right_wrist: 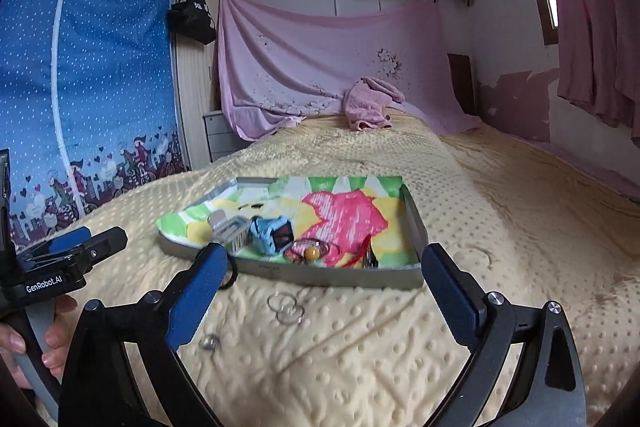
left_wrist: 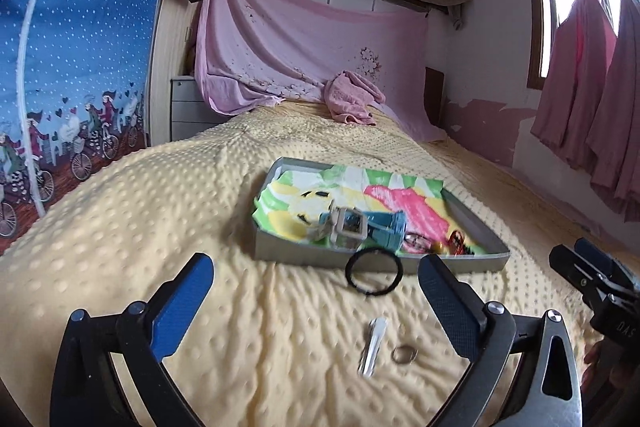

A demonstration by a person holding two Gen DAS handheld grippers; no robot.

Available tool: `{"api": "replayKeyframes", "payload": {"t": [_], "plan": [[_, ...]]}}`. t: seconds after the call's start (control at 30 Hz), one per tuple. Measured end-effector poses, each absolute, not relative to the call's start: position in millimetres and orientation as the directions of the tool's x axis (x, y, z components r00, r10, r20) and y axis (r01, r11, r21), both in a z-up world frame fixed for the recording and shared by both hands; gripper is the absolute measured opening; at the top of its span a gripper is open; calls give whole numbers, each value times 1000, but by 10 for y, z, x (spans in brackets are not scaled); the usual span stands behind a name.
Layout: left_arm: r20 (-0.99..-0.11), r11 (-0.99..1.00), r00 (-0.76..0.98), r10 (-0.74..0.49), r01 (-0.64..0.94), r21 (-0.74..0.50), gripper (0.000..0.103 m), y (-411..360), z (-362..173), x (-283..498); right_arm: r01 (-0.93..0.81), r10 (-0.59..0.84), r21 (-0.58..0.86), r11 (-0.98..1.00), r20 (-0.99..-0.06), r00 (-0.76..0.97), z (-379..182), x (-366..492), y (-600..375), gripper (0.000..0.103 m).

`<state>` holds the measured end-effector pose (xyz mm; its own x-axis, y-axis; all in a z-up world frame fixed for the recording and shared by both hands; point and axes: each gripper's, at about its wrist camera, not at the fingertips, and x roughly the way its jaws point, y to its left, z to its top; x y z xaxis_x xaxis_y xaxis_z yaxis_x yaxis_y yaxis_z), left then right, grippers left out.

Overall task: Organize jewelry
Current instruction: 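Lift both open tools away from the tray toward the remaining jewellery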

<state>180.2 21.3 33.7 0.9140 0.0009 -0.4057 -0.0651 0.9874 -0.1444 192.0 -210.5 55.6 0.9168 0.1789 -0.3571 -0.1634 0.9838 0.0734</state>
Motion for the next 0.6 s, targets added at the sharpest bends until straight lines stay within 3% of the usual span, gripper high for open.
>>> {"api": "replayKeyframes", "payload": {"t": [0.6], "plan": [[-499,997,866,0,-36,-64,103,84,-4,1582,-175,176,44,984,-455,873,248,1769,-2119,96]]}}
